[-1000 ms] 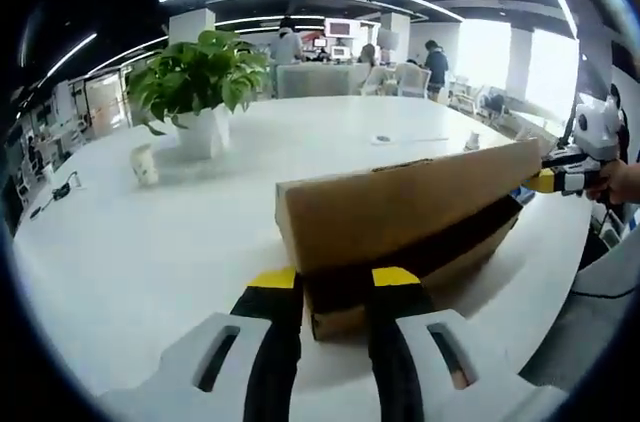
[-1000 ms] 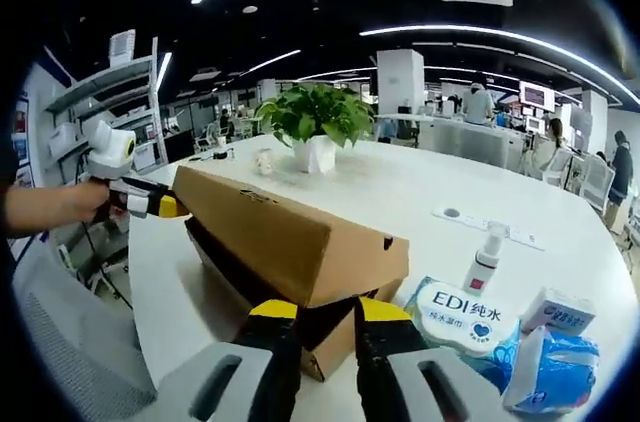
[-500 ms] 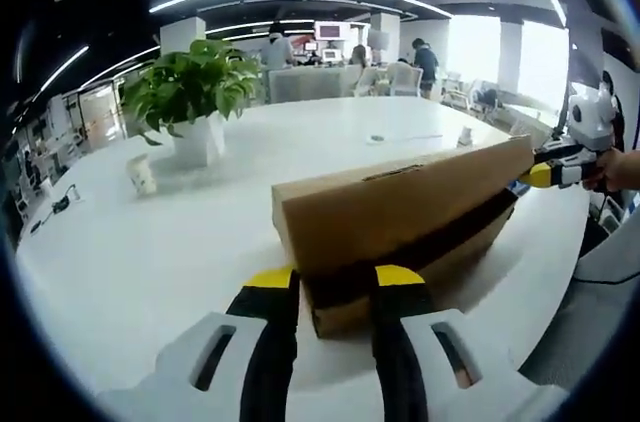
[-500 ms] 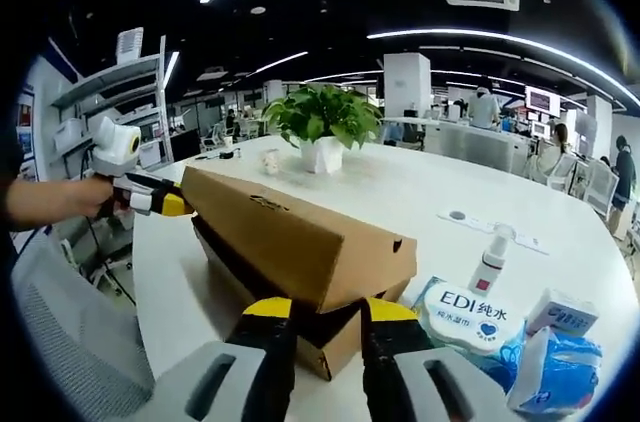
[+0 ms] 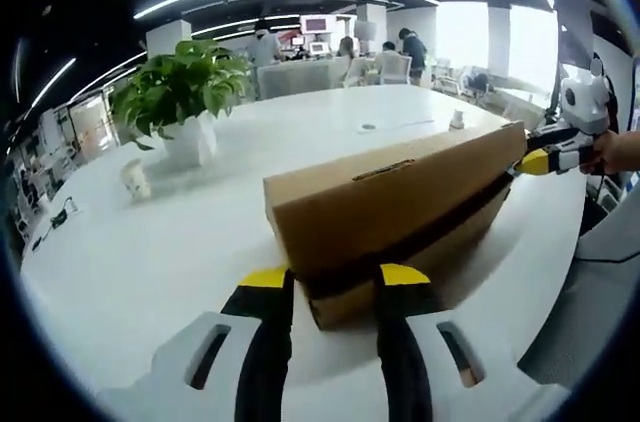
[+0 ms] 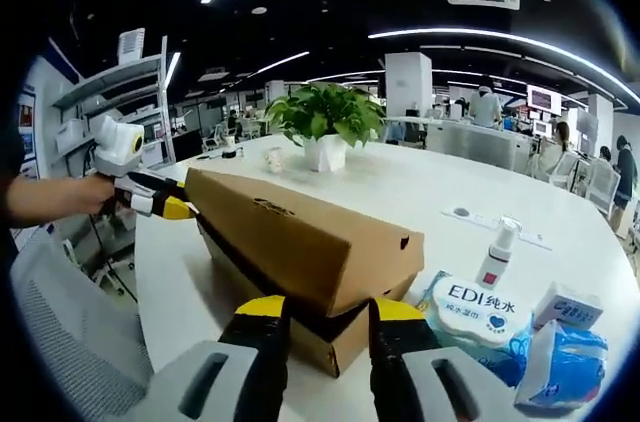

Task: Operate the shoe box by opening the lid, removing the specified soft item, and placing it in the target area until the item is outside and the box remains undamaged.

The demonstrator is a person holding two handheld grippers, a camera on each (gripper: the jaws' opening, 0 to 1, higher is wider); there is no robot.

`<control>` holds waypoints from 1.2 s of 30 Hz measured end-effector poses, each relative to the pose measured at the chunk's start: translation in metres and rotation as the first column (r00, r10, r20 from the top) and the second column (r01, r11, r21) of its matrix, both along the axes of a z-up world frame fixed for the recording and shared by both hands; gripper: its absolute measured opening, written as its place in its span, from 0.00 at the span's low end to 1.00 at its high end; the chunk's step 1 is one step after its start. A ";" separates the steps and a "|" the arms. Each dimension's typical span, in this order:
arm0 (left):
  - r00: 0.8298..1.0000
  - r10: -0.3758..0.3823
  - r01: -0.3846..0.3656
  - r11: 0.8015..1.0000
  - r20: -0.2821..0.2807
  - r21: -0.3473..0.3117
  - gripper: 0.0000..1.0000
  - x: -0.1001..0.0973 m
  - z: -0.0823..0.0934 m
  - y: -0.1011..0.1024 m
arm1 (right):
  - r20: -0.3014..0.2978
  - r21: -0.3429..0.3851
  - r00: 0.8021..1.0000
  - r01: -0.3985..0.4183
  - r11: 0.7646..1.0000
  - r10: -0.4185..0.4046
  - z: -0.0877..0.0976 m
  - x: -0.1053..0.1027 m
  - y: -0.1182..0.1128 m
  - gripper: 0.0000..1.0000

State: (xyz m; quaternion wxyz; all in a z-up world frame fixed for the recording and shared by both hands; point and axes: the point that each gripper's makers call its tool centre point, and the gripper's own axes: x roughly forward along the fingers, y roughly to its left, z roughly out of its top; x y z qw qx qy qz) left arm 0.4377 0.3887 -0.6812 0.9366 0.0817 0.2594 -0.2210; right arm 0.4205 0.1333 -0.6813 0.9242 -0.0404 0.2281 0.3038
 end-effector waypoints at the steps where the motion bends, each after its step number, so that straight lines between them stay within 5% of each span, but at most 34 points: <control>1: 1.000 0.000 0.000 1.000 -0.003 0.002 0.31 0.000 -0.001 0.000 | -0.003 -0.001 1.000 0.000 1.000 0.000 -0.001 0.000 0.000 0.28; 36: 0.996 0.012 -0.009 0.999 -0.092 0.035 0.33 -0.002 -0.037 -0.001 | -0.036 -0.069 0.999 -0.018 0.997 0.015 -0.031 -0.005 0.003 0.32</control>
